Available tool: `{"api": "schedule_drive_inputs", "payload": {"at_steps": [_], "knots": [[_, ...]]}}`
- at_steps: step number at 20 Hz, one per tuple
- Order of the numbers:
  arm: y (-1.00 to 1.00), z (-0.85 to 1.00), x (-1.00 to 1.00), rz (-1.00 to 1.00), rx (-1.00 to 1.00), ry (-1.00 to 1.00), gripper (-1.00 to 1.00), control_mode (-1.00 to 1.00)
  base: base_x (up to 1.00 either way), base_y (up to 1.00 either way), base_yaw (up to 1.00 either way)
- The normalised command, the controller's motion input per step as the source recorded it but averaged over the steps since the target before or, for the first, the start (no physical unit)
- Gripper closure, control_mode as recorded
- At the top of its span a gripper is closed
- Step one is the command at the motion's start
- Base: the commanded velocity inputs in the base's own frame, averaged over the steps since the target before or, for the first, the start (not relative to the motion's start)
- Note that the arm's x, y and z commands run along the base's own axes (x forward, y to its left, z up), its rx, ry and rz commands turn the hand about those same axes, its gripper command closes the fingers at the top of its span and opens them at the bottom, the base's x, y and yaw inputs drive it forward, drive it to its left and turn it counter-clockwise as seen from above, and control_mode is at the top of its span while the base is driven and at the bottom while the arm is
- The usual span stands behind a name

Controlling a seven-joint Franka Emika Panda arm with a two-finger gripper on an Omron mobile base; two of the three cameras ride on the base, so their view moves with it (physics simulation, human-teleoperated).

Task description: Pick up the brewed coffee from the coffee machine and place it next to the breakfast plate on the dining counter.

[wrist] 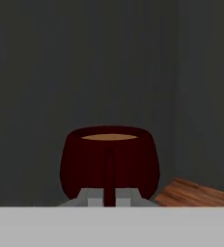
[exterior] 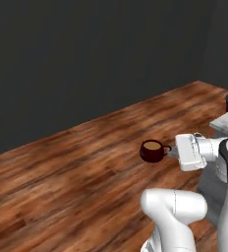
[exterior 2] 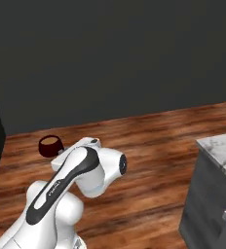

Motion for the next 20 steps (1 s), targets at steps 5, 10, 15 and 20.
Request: {"api": "schedule_drive_inputs", "payload": {"at_steps": [5,10,15,20], "knots": [[0.0,0.0,0.0,0.0,0.0,0.0,1.0,1.0,0.96,0.25,-0.56],[0.0,0.0,0.0,0.0,0.0,0.0,1.0,1.0,0.95,0.29,-0.56],[0.0,0.0,0.0,0.0,0.0,0.0,1.0,1.0,0.94,0.57,-0.57],[0.0,0.0,0.0,0.0,0.0,0.0,1.0,1.0,0.93,0.59,-0.58]]}}
